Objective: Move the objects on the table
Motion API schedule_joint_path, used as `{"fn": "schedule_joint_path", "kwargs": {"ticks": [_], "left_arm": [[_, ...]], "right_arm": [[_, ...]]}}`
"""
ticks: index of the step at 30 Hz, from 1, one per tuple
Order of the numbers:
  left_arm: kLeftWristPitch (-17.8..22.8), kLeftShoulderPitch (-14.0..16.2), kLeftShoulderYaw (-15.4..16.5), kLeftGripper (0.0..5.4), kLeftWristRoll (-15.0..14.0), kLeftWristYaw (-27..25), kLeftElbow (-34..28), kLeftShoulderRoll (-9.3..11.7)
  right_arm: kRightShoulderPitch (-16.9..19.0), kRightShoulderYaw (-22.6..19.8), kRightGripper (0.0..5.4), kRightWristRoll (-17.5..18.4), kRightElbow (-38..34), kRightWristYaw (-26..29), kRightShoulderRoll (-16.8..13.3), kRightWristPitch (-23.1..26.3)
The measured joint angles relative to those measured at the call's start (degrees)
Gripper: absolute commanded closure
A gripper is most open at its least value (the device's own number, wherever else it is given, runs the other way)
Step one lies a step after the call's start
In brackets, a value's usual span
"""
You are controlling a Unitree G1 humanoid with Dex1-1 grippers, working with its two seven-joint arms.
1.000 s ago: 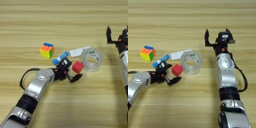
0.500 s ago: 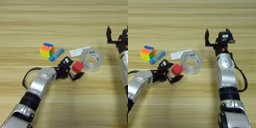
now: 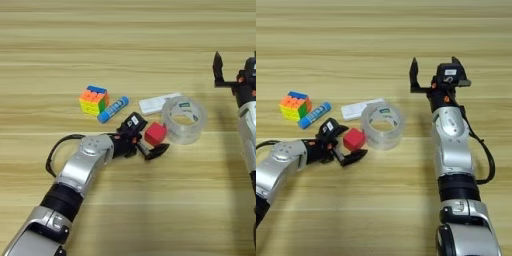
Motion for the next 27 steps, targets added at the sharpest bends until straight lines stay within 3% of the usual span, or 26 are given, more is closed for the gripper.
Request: {"fn": "schedule_joint_path", "kwargs": {"ticks": [27], "left_arm": [[0.0,0.0,1.2,2.76,0.2,0.6,0.1,-0.1]], "right_arm": [[0.0,-0.1,0.0,0.0,0.0,0.0,0.0,0.0]]}}
